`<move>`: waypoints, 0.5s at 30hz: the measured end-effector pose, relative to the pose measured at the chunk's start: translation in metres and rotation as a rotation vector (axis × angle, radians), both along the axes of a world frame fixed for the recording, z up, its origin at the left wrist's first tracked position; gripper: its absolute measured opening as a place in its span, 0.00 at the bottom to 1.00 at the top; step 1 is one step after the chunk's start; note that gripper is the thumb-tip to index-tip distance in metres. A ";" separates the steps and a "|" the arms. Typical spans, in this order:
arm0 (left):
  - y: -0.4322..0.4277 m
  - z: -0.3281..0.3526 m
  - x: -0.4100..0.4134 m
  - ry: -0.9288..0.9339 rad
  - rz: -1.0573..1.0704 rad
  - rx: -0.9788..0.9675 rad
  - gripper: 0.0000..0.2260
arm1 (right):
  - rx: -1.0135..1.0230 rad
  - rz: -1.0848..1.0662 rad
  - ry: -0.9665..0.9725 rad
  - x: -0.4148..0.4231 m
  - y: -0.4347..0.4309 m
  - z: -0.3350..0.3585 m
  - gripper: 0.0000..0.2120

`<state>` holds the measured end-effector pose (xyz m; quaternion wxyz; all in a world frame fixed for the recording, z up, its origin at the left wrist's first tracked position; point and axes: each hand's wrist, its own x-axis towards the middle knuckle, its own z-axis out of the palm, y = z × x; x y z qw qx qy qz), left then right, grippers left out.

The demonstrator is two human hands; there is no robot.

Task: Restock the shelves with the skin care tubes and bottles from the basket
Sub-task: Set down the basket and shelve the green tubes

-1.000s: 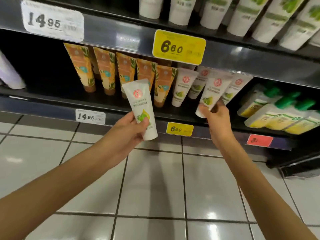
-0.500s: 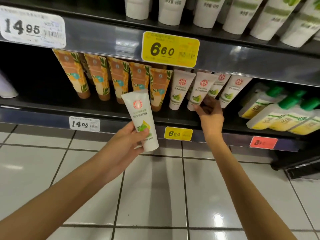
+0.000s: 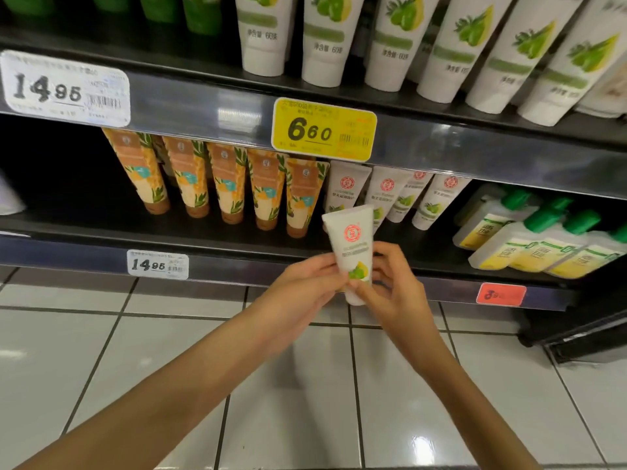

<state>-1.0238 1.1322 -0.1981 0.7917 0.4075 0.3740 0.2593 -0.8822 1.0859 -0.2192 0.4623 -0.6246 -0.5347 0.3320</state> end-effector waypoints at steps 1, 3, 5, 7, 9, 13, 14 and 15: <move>0.000 0.000 -0.001 0.007 -0.017 0.011 0.16 | 0.037 -0.073 0.035 0.008 0.004 -0.003 0.20; 0.000 -0.002 -0.006 0.038 -0.030 0.015 0.16 | 0.114 -0.304 0.140 0.032 0.018 -0.008 0.17; -0.001 -0.007 -0.014 0.071 -0.027 0.020 0.15 | 0.131 -0.468 0.179 0.054 0.035 -0.012 0.17; -0.003 -0.012 -0.024 0.104 -0.014 0.030 0.15 | 0.061 -0.493 0.082 0.069 0.052 -0.021 0.19; -0.004 -0.016 -0.034 0.115 0.005 0.029 0.13 | 0.012 -0.487 0.002 0.074 0.064 -0.030 0.20; -0.001 -0.019 -0.046 0.144 0.041 0.023 0.13 | 0.039 -0.508 0.008 0.073 0.079 -0.036 0.20; -0.001 -0.019 -0.049 0.148 0.046 0.024 0.14 | 0.045 -0.513 0.004 0.073 0.082 -0.037 0.20; -0.002 -0.019 -0.050 0.146 0.046 0.024 0.14 | 0.046 -0.523 -0.003 0.074 0.083 -0.038 0.19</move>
